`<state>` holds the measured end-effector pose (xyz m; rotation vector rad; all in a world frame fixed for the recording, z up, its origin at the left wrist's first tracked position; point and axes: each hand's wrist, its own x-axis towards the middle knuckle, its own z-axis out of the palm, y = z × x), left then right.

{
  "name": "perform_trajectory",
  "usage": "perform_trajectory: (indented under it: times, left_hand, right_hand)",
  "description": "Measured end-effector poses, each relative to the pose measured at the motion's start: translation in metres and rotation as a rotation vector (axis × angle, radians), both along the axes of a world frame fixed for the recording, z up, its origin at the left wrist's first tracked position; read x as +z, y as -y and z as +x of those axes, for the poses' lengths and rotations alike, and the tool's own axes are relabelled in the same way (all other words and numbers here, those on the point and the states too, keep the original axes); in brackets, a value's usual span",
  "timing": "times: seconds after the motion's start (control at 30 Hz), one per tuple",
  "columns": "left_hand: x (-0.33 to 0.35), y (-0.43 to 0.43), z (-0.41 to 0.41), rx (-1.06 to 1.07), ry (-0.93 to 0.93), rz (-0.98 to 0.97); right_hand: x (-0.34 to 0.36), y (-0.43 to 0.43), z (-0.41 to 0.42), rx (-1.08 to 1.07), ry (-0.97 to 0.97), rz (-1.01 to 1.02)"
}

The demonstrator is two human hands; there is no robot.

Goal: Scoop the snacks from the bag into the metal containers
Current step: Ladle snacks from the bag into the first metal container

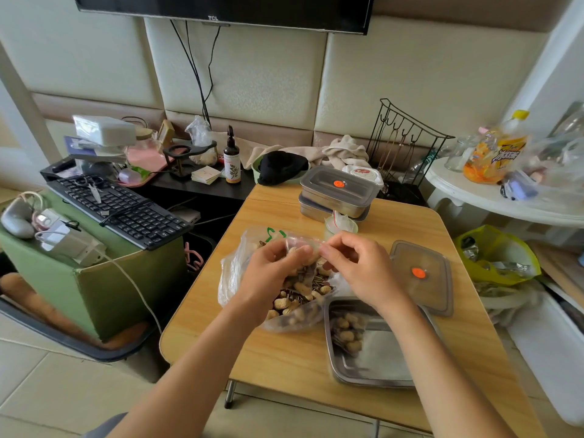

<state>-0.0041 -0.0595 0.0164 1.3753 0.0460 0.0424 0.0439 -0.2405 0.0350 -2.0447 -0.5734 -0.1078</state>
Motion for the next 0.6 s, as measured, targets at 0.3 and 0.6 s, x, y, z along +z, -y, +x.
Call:
perform_trajectory:
  times: [0.3,0.6]
  left_hand:
    - [0.0012,-0.0022,-0.0002,0.001,-0.038,0.002]
    - [0.0071,-0.0049,-0.0059,0.017,0.011,0.021]
  right_hand:
    - [-0.0014,-0.0003,-0.0015,0.087,-0.009,0.028]
    - [-0.0039,-0.0045,0.0018,0.101,-0.245,0.224]
